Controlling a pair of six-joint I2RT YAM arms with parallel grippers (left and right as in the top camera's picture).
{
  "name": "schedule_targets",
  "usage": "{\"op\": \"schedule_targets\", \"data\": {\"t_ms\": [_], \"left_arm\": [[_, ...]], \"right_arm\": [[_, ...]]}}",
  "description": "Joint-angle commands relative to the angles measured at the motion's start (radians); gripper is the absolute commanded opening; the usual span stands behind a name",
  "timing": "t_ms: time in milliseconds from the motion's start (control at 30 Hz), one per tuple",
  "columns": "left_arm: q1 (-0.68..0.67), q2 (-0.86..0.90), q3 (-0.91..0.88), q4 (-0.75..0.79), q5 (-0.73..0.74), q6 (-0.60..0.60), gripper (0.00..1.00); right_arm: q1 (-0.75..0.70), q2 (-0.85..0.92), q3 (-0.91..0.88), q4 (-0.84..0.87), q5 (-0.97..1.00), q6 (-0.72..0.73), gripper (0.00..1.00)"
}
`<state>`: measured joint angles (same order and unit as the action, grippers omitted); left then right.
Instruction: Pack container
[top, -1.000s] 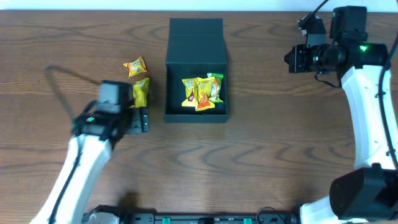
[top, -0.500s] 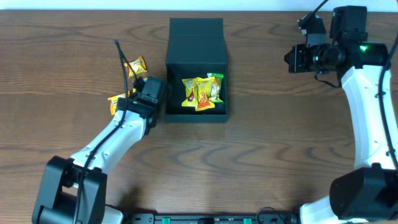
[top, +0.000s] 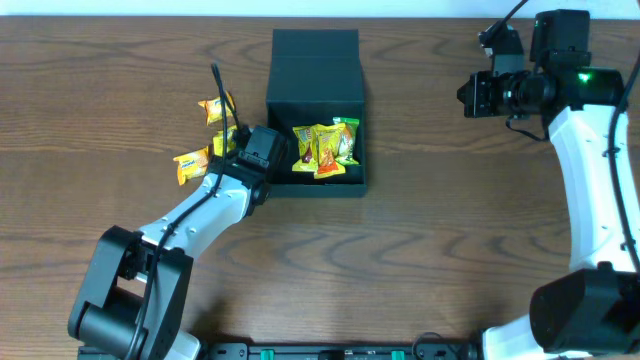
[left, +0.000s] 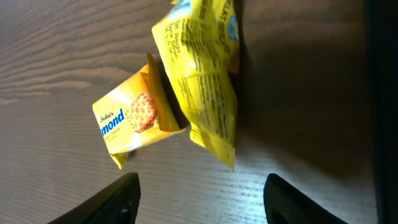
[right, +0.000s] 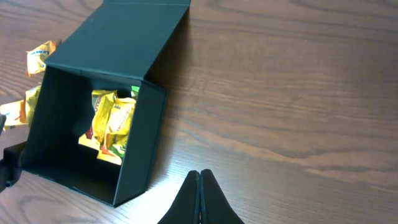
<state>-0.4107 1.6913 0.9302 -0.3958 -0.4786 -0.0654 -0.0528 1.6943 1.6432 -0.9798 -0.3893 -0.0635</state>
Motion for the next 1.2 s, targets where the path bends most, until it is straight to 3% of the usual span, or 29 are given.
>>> {"op": "schedule_targets", "data": {"t_ms": [0,300,500,1000,1167], "left_arm": [[0.016,0.015,0.014,0.013,-0.019,-0.054,0.63],[0.019,0.055,0.014,0.048,-0.029,-0.054,0.59],[0.02,0.055,0.014,0.064,-0.026,-0.055,0.44],[0.04,0.087,0.013,0.091,-0.018,-0.071,0.42],[0.05,0.087,0.013,0.109,0.016,-0.07,0.33]], "right_arm": [[0.008,-0.007,0.001,-0.005,-0.008,-0.016,0.02],[0.008,-0.007,0.001,-0.008,-0.008,-0.016,0.02],[0.008,-0.007,0.001,-0.008,-0.008,-0.012,0.02],[0.008,-0.007,0.001,-0.011,-0.008,-0.012,0.02],[0.008,-0.007,0.001,-0.018,-0.008,-0.012,0.01]]}}
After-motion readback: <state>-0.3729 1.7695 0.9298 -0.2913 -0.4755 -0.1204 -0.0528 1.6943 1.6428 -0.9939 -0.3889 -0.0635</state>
